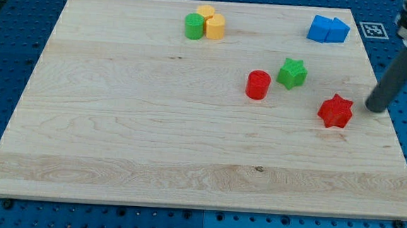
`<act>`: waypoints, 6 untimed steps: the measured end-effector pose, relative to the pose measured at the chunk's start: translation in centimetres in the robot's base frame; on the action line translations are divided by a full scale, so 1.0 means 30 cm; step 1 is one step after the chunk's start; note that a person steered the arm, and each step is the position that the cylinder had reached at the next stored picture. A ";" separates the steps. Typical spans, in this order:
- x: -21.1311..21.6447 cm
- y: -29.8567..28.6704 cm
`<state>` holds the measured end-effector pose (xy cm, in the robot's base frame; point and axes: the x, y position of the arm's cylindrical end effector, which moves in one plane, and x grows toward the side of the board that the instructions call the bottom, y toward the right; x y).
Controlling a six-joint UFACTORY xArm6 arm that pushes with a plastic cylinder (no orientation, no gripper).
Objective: Push the red star to the center right
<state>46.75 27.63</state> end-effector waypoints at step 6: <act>-0.058 -0.287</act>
<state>45.00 19.01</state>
